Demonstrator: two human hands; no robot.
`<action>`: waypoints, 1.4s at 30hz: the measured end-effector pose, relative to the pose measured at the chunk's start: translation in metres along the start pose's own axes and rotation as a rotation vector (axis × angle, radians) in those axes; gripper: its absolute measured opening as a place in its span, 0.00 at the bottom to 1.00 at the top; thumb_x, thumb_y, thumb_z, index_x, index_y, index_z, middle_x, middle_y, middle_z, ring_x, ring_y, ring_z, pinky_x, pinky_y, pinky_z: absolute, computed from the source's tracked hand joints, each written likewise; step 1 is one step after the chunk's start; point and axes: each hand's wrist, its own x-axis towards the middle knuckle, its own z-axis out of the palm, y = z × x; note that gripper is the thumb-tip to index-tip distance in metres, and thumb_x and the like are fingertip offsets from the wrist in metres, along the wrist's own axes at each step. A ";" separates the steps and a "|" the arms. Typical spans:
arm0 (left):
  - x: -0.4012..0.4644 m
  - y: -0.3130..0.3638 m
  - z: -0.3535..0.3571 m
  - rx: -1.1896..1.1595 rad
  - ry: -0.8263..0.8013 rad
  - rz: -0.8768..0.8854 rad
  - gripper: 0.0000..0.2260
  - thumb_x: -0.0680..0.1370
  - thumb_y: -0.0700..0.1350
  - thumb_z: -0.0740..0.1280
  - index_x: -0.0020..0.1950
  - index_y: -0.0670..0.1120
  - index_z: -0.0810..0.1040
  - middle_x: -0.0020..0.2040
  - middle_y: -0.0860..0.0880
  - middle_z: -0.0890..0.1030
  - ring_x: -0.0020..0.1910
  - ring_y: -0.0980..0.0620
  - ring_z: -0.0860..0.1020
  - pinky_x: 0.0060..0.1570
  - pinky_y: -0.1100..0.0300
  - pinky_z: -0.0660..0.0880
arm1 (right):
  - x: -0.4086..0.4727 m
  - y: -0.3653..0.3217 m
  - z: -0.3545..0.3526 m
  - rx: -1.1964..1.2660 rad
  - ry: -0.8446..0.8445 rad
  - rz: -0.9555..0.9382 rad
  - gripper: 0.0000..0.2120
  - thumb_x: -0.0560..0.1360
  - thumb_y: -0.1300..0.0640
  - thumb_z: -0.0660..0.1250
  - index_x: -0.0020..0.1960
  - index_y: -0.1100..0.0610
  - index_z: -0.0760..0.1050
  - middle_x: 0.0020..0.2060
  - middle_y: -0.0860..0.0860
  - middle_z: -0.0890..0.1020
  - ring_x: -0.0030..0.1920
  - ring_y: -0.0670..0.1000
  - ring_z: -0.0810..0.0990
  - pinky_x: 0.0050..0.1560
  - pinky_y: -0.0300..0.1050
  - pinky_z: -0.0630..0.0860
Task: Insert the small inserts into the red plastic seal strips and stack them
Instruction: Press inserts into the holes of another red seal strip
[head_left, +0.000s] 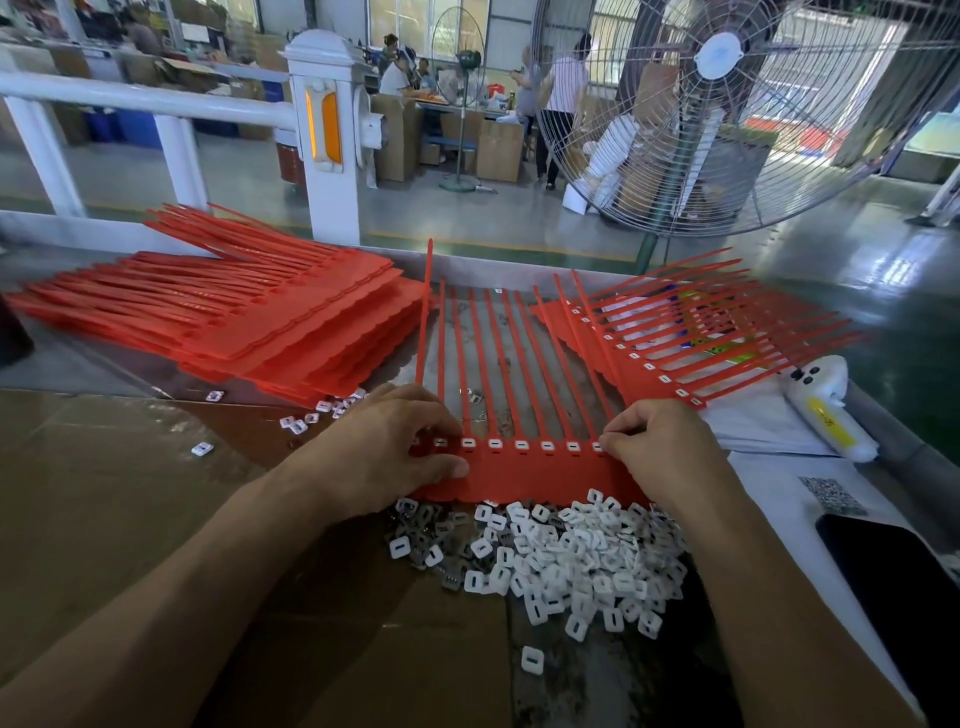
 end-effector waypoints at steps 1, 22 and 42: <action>0.000 0.000 0.000 -0.001 -0.002 -0.003 0.22 0.75 0.65 0.68 0.66 0.59 0.78 0.65 0.63 0.72 0.66 0.62 0.66 0.65 0.62 0.66 | 0.000 -0.001 0.001 -0.017 0.000 0.002 0.11 0.76 0.56 0.74 0.37 0.46 0.79 0.36 0.42 0.81 0.39 0.42 0.78 0.33 0.39 0.66; 0.000 0.001 -0.001 -0.014 0.003 -0.006 0.22 0.75 0.66 0.68 0.66 0.58 0.79 0.64 0.62 0.72 0.66 0.62 0.66 0.66 0.63 0.64 | -0.031 -0.026 -0.018 0.066 -0.594 -0.366 0.06 0.71 0.46 0.80 0.44 0.45 0.84 0.32 0.42 0.82 0.30 0.38 0.76 0.32 0.32 0.70; 0.001 0.001 -0.002 0.002 -0.009 -0.004 0.22 0.75 0.65 0.68 0.67 0.58 0.78 0.65 0.63 0.72 0.66 0.62 0.66 0.63 0.65 0.64 | -0.031 -0.022 -0.018 0.053 -0.610 -0.402 0.04 0.74 0.47 0.78 0.45 0.43 0.84 0.35 0.40 0.83 0.33 0.38 0.78 0.35 0.34 0.71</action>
